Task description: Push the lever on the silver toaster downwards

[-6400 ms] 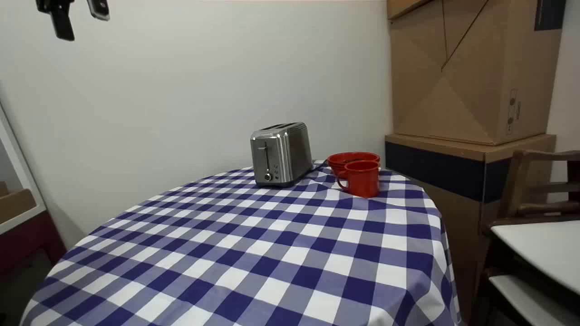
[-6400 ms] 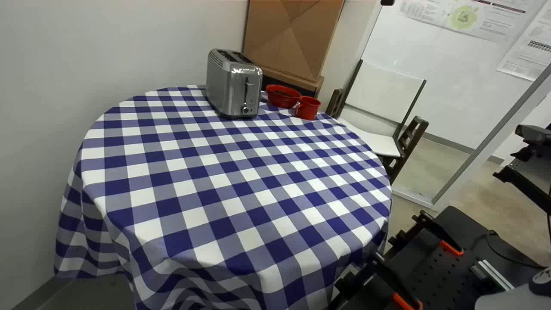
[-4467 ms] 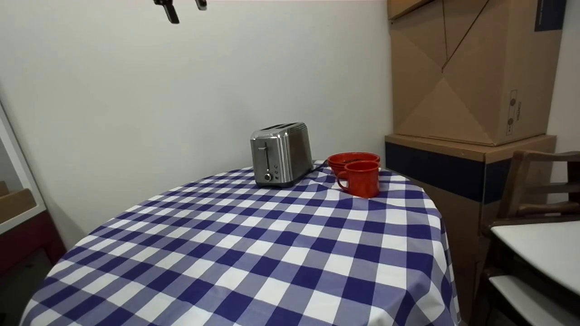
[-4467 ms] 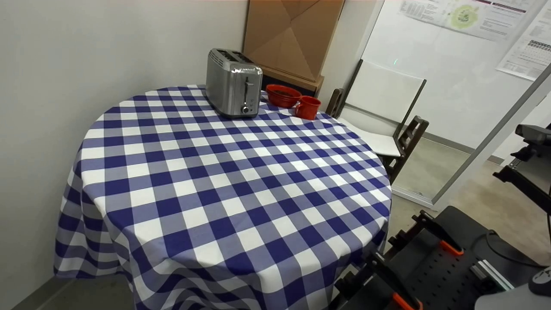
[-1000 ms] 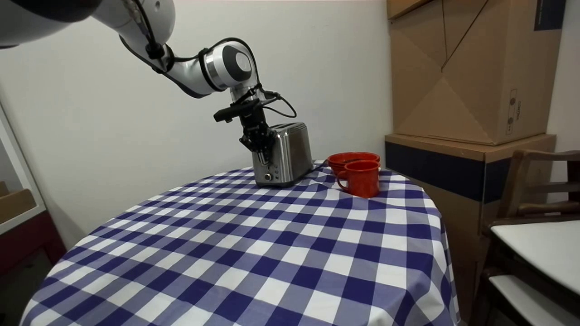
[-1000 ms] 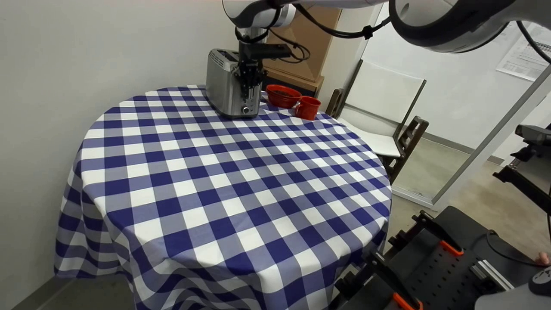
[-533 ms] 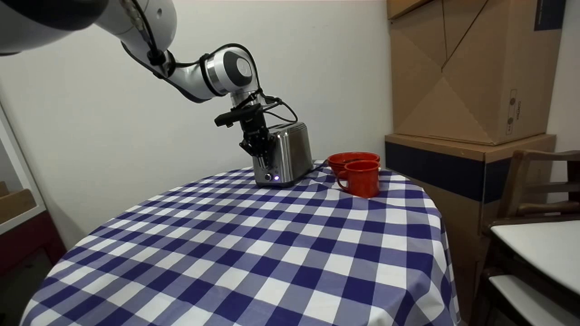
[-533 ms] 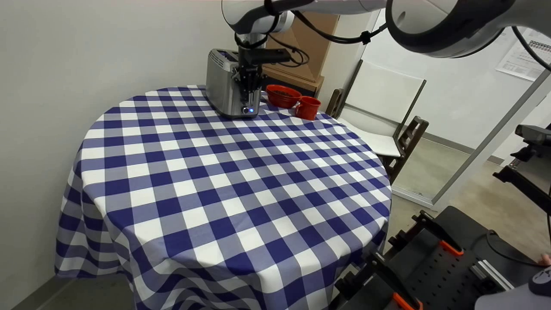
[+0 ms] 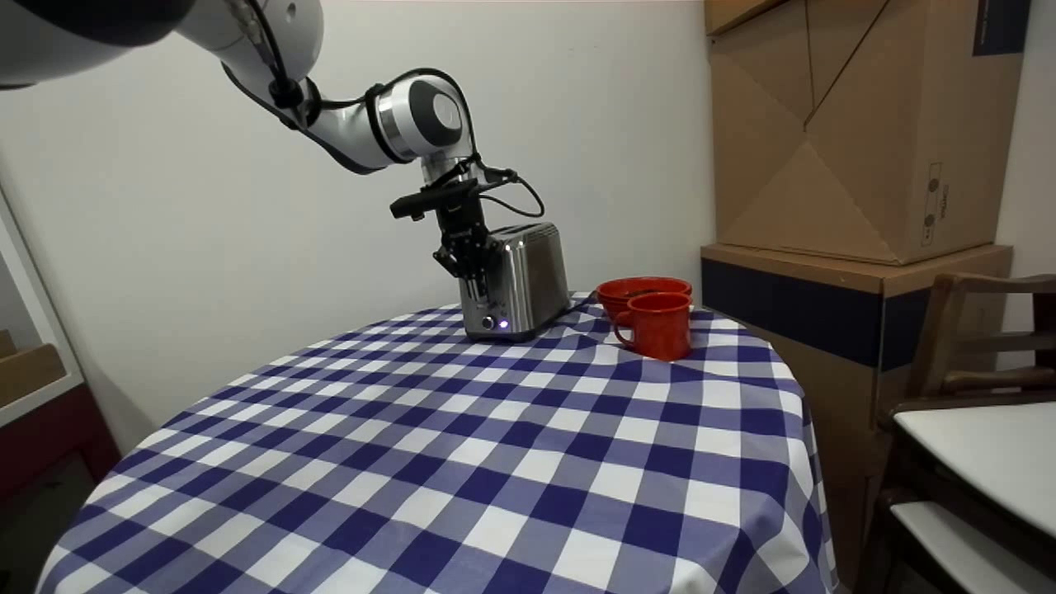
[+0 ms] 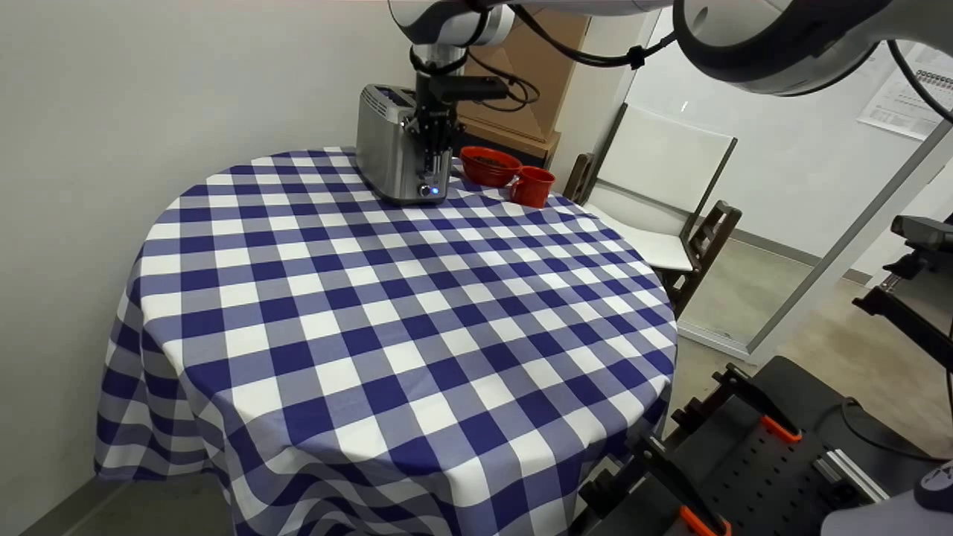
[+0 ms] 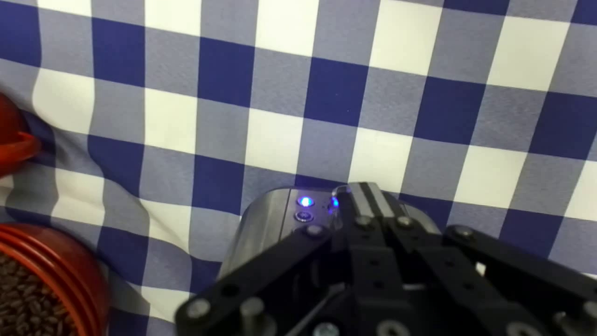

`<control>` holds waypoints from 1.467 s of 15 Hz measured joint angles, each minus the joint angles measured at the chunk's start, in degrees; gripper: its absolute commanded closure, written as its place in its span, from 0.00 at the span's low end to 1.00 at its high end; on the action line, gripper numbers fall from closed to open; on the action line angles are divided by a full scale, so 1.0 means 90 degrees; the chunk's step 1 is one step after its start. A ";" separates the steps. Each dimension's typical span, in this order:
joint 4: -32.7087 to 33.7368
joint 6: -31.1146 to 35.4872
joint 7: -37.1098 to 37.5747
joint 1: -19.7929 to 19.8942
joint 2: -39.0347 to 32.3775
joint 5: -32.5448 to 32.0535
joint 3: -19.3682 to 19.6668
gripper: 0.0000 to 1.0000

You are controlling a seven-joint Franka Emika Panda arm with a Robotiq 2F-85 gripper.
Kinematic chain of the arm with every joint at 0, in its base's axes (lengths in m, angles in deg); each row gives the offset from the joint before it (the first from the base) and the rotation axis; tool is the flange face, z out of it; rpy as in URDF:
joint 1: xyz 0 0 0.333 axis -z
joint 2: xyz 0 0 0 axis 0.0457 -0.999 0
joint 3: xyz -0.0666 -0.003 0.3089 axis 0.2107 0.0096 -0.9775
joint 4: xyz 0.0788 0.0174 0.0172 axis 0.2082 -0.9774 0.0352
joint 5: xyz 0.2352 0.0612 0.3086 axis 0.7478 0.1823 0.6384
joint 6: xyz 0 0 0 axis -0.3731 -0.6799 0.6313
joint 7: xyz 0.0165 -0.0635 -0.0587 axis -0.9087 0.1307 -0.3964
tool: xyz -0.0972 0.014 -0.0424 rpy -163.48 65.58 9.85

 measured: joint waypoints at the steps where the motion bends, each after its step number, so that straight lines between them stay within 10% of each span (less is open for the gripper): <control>1: 0.0001 -0.0152 -0.0017 0.0019 0.0086 0.0017 -0.0034 1.00; 9: -0.0195 -0.1597 0.0240 0.0074 0.1252 0.0069 -0.0140 1.00; 11: -0.0496 -0.1668 0.0501 0.0045 0.1590 0.0070 -0.0142 0.73; 22: -0.3501 -0.1642 0.1062 -0.0147 0.3647 0.0079 -0.0206 0.00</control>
